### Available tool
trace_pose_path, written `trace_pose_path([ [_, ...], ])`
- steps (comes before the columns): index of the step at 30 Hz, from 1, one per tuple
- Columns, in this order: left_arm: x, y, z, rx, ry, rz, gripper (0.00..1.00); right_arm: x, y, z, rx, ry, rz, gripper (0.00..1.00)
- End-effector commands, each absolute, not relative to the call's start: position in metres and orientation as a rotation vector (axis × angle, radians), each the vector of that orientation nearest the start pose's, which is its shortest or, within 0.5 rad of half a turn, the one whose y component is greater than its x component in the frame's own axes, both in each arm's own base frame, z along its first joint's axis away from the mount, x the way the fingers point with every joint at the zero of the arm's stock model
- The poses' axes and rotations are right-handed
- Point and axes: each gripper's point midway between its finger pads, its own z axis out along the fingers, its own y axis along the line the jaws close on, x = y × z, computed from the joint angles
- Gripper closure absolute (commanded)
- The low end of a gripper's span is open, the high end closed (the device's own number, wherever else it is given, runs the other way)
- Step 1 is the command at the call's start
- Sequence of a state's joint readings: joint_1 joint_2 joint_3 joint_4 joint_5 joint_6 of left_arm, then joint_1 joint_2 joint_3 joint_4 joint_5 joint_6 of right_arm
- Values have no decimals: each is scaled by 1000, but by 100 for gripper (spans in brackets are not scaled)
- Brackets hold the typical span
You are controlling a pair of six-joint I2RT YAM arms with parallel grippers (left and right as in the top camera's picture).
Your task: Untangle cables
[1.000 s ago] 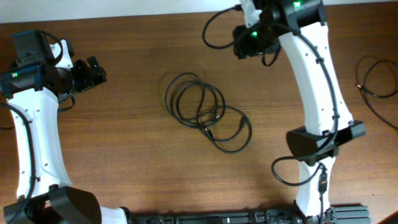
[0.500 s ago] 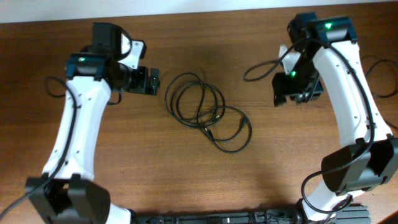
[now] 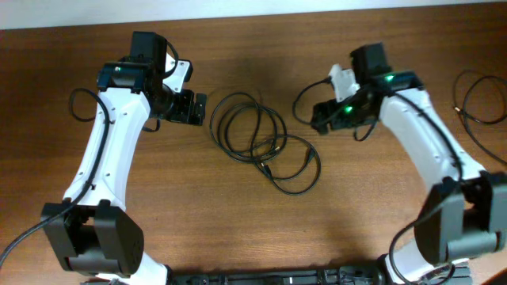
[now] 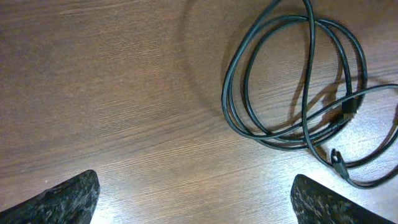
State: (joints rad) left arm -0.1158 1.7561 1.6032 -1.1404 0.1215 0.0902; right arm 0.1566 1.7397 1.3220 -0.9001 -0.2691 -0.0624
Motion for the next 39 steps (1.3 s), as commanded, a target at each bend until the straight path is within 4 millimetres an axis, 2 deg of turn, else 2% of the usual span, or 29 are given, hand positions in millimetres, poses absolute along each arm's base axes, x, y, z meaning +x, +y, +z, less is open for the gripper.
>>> trace_pose_path([
  [1, 382, -64, 159, 333, 2843, -167, 1, 352, 121, 67, -473, 2873, 367, 12],
  [3, 382, -64, 159, 328, 2843, -168, 1, 352, 130, 47, -526, 2863, 312, 25],
  [5, 382, -64, 159, 329, 2843, -168, 1, 351, 133, 32, -563, 2877, 241, 32],
  [10, 382, -64, 159, 329, 2843, -168, 1, 338, 141, -1, -616, 2960, 239, 40],
  [13, 382, -64, 159, 329, 2843, -168, 1, 337, 141, -9, -616, 2980, 241, 60],
  [14, 382, -64, 159, 329, 2843, -168, 1, 337, 141, -9, -616, 2979, 241, 64],
  [15, 382, -64, 159, 329, 2843, -168, 1, 337, 141, -9, -616, 2980, 241, 74],
  [16, 382, -64, 159, 329, 2843, -168, 1, 336, 141, -9, -616, 2981, 241, 91],
  [17, 382, -64, 159, 328, 2843, -168, 1, 335, 141, -9, -594, 2992, 240, 96],
  [18, 382, -64, 159, 329, 2843, -168, 1, 334, 139, -8, -529, 3013, 241, 96],
  [20, 382, -64, 159, 329, 2843, -168, 1, 338, 129, 4, -362, 3052, 245, 96],
  [22, 382, -64, 159, 329, 2843, -168, 1, 349, 118, 32, -248, 3047, 274, 96],
  [24, 382, -64, 159, 329, 2843, -168, 1, 369, 109, 83, -155, 2982, 396, 96],
  [26, 382, -64, 159, 329, 2843, -168, 1, 391, 88, 145, -54, 2872, 478, 96],
  [28, 382, -64, 159, 329, 2843, -168, 1, 409, 57, 201, 34, 2757, 451, 96],
  [31, 382, -64, 159, 329, 2843, -168, 1, 417, 0, 279, 179, 2589, 391, 96],
  [34, 382, -64, 159, 329, 2843, -167, 1, 414, -48, 316, 301, 2493, 327, 96],
  [37, 382, -64, 159, 329, 2843, -167, 1, 400, -108, 310, 516, 2487, 183, 96],
  [39, 382, -64, 159, 329, 2843, -168, 1, 375, -166, 303, 762, 2477, -79, 96],
])
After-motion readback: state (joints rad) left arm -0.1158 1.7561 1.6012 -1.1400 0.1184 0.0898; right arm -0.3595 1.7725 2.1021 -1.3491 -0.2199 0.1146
